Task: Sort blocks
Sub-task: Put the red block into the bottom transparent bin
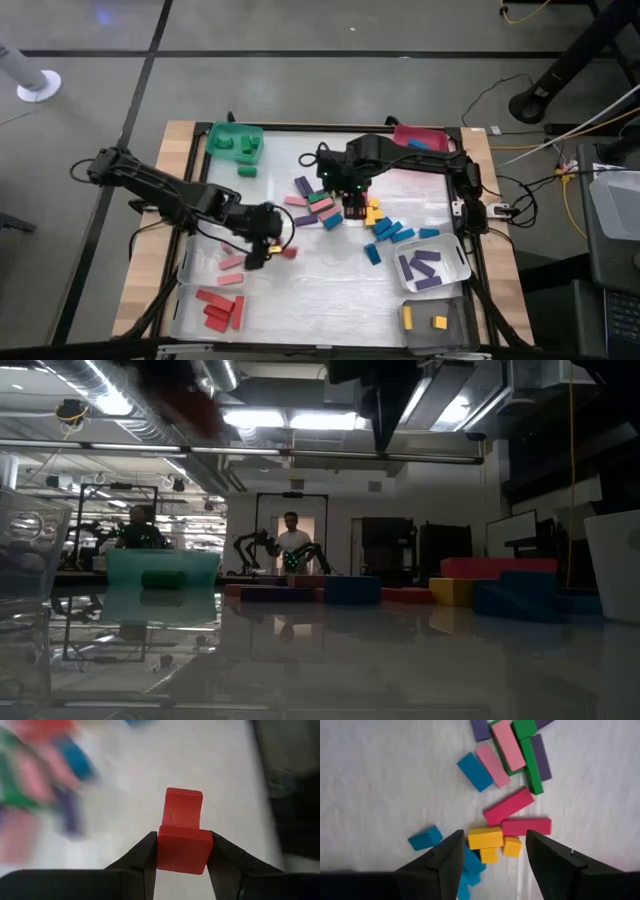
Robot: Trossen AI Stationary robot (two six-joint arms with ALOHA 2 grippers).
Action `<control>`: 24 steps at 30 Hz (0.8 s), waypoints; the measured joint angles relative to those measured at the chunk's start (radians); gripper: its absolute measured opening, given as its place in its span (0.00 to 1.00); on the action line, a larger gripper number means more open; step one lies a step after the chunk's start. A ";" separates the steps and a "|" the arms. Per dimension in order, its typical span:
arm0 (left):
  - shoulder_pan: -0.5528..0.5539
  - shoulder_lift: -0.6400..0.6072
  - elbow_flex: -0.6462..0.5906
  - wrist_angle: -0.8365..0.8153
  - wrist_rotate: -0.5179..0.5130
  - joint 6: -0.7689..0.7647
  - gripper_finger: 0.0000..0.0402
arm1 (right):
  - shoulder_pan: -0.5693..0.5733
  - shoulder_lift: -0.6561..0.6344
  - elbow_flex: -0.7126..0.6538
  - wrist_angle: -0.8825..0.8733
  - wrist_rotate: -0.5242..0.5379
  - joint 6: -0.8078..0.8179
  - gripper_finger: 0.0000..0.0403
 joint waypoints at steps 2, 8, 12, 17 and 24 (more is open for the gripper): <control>-0.024 -0.012 0.000 -0.062 0.171 -0.082 0.30 | 0.000 0.001 0.001 -0.003 -0.007 -0.003 0.52; -0.185 -0.018 0.000 -0.155 0.531 -0.280 0.31 | 0.000 0.007 0.000 -0.001 -0.010 -0.018 0.52; -0.330 -0.010 0.000 -0.149 0.532 -0.338 0.31 | 0.001 0.007 0.000 -0.002 -0.014 0.009 0.52; -0.442 0.002 0.000 -0.154 0.350 -0.467 0.33 | 0.005 0.007 0.000 -0.002 -0.045 0.112 0.52; -0.465 0.052 0.000 -0.196 0.210 -0.630 0.47 | 0.033 0.007 0.000 -0.002 -0.153 0.383 0.52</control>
